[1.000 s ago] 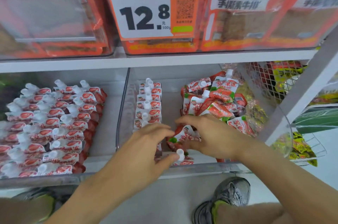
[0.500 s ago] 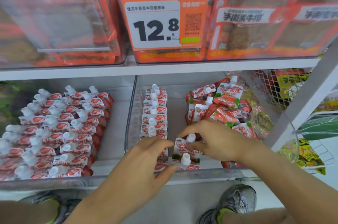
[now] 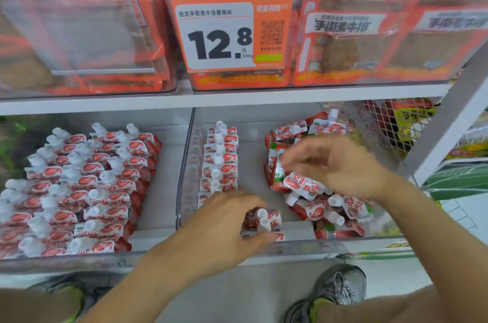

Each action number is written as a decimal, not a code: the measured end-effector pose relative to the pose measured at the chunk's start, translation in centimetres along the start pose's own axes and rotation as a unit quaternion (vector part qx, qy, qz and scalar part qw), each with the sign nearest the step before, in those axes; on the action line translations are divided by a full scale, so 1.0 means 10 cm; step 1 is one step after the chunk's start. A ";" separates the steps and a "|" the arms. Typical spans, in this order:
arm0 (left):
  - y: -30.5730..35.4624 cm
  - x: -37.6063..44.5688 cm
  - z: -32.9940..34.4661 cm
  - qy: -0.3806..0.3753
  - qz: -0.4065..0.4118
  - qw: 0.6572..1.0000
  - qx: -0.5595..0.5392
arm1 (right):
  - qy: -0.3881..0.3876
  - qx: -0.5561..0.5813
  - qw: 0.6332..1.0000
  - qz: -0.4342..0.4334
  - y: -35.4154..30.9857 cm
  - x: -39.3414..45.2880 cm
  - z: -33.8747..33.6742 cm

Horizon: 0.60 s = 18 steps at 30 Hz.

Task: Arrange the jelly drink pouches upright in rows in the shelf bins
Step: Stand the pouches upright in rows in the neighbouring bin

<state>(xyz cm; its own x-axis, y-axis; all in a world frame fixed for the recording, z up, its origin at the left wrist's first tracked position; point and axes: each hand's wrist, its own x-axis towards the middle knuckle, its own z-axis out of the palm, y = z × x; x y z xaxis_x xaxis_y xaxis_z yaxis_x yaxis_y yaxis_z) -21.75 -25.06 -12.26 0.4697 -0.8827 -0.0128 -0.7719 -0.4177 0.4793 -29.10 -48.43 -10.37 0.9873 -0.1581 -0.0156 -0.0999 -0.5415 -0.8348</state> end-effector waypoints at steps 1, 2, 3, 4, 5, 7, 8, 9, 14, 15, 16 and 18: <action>-0.01 0.01 0.01 0.002 0.000 1.000 0.003 | 0.080 -0.049 0.995 -0.012 0.01 -0.02 -0.09; -0.02 0.01 0.02 0.006 0.001 1.000 0.002 | 0.128 -0.131 0.983 -0.013 0.03 -0.03 -0.17; -0.02 0.01 0.03 0.008 0.002 1.000 -0.001 | 0.130 -0.212 0.969 -0.005 0.04 -0.04 -0.22; -0.03 0.00 0.03 0.009 0.004 1.000 -0.002 | 0.091 -0.270 0.958 0.019 0.06 -0.05 -0.23; -0.03 0.00 0.04 0.011 0.005 1.000 -0.002 | 0.036 -0.309 0.949 0.051 0.08 -0.06 -0.23; -0.03 -0.01 0.06 0.014 0.004 1.000 0.001 | -0.026 -0.349 0.933 0.089 0.11 -0.04 -0.17; -0.03 -0.02 0.06 0.017 0.004 1.000 0.001 | -0.023 -0.351 0.932 0.089 0.11 -0.02 -0.16; -0.03 -0.04 0.07 0.020 0.005 1.000 0.001 | -0.011 -0.348 0.934 0.074 0.08 -0.02 -0.16; -0.04 -0.09 0.09 0.020 0.010 1.000 -0.006 | 0.074 -0.206 0.976 0.008 -0.11 -0.12 -0.32; -0.04 -0.10 0.09 0.022 0.011 1.000 -0.008 | 0.095 -0.118 0.988 -0.009 -0.15 -0.12 -0.29; -0.04 -0.10 0.09 0.027 0.009 0.999 -0.014 | 0.102 -0.007 0.995 -0.019 -0.18 -0.12 -0.24; -0.04 -0.12 0.08 0.048 -0.010 0.998 -0.034 | 0.080 0.174 0.981 -0.013 -0.22 -0.07 -0.12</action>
<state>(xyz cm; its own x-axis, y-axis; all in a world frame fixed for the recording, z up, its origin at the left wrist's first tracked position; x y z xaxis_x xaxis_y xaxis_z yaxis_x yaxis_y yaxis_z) -22.31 -24.03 -13.19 0.5260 -0.8484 0.0592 -0.7324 -0.4165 0.5387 -29.73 -48.07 -7.85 0.9540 -0.2913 0.0715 0.0005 -0.2369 -0.9715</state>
